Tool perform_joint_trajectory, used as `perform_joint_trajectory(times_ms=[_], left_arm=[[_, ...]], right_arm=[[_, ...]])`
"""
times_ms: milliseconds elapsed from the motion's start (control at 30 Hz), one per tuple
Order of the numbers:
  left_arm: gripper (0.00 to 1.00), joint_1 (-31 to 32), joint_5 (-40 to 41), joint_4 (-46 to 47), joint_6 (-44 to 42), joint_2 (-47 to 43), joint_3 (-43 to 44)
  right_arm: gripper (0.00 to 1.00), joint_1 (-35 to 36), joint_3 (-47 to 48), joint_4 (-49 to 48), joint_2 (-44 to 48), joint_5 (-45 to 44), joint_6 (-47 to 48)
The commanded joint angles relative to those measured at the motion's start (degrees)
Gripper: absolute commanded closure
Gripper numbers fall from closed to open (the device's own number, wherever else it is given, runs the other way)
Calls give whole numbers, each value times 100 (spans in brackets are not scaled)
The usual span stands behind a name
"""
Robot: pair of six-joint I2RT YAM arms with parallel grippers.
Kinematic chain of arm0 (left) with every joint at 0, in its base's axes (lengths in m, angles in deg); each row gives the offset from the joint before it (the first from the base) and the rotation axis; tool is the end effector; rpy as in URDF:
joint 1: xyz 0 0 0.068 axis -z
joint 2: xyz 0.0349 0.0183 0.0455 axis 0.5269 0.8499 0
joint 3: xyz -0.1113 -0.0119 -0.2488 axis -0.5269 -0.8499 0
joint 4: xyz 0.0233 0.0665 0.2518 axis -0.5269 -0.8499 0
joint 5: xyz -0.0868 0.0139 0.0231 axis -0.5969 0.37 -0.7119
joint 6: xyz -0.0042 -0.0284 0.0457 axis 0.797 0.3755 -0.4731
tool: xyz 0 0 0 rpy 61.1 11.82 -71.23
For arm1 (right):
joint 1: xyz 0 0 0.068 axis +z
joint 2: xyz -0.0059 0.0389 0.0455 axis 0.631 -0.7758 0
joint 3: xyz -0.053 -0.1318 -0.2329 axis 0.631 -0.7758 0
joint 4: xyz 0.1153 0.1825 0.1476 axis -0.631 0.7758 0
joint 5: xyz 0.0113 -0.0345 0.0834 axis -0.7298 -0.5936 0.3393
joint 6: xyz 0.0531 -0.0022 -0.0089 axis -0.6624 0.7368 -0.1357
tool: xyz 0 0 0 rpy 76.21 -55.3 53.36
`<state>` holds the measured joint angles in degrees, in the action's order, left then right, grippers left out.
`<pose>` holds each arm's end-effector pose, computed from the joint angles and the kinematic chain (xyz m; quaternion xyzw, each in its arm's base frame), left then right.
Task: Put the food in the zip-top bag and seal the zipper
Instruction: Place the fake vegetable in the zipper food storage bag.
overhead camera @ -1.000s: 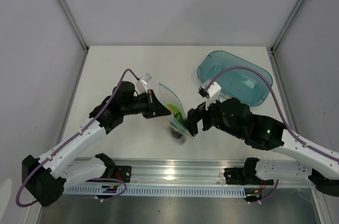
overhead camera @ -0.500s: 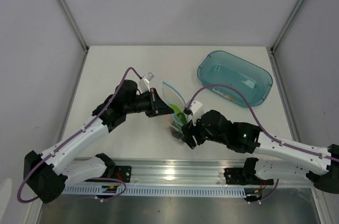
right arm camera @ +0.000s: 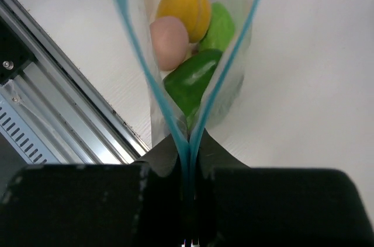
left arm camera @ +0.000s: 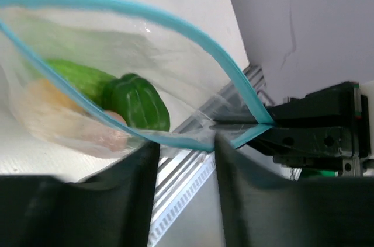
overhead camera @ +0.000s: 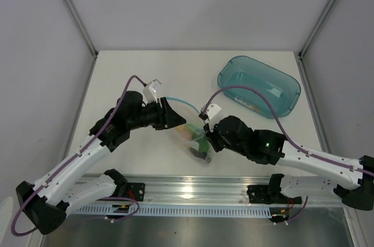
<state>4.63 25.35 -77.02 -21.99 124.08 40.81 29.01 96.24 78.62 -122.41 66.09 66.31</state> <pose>0.1599 -0.1348 0.3257 0.0393 0.8326 -0.4688 0.2923 0.0937 0.2079 0.3240 -0.3725 0.7968 0.1960 0.4336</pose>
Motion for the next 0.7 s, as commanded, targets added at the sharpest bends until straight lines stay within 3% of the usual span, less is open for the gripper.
perform_joint_trajectory(times_ms=[0, 33, 133, 233, 467, 667], left_arm=[[51, 14, 542, -335, -563, -247, 363], [35, 14, 560, -370, -746, -273, 425], [20, 14, 552, -362, -1124, -379, 618], [12, 14, 316, -204, -1563, -546, 741], [1, 23, -1221, 885, -2426, -915, 724], [0, 251, -2241, 1756, -3191, -1118, 522]], right_arm=[[100, 15, 338, 105, 373, -275, 277], [100, 7, 347, 123, 504, -267, 382], [100, -125, 391, 158, 689, 65, 610], [100, -362, 567, 280, 742, 488, 743], [100, -661, 962, 833, 681, 2025, 954], [100, -714, 1323, 1405, 584, 2923, 936]])
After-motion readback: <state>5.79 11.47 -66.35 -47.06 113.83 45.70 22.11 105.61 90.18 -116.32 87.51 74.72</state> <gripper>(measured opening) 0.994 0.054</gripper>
